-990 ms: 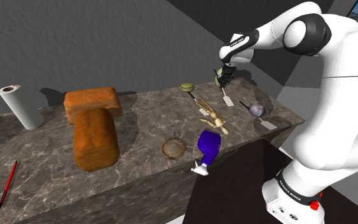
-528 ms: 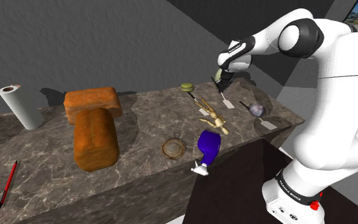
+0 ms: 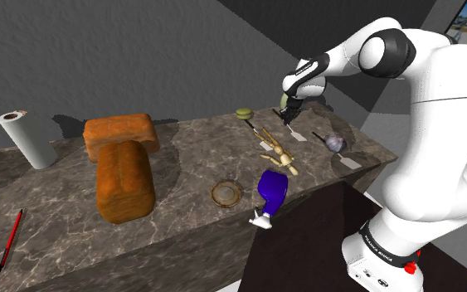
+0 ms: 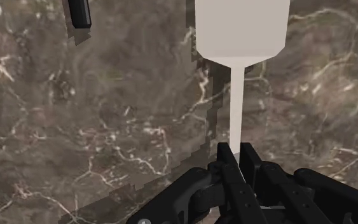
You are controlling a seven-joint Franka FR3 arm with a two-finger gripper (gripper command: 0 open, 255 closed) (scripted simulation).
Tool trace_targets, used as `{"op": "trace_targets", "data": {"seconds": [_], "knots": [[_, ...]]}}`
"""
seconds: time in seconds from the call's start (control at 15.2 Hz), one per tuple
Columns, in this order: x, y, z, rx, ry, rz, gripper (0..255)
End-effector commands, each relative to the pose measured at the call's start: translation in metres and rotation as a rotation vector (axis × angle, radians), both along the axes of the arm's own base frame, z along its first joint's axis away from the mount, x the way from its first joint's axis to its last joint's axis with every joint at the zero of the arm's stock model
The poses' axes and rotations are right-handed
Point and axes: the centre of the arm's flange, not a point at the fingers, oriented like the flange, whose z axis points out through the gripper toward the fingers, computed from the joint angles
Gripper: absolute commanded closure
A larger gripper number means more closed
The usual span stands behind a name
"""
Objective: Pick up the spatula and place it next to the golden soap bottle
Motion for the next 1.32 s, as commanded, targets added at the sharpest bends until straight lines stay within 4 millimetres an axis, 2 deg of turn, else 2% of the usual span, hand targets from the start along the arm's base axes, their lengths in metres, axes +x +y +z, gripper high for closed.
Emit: {"op": "trace_targets", "data": {"seconds": [0.0, 0.2, 0.26, 0.59, 0.86, 1.25], "knots": [[0.000, 0.000, 0.000, 0.000, 0.000, 0.000, 255], [0.000, 0.000, 0.000, 0.000, 0.000, 0.000, 255], [0.000, 0.000, 0.000, 0.000, 0.000, 0.000, 0], [0.000, 0.000, 0.000, 0.000, 0.000, 0.000, 0], [-0.003, 0.001, 0.050, 0.000, 0.000, 0.000, 0], [-0.003, 0.001, 0.050, 0.000, 0.000, 0.000, 0]]}}
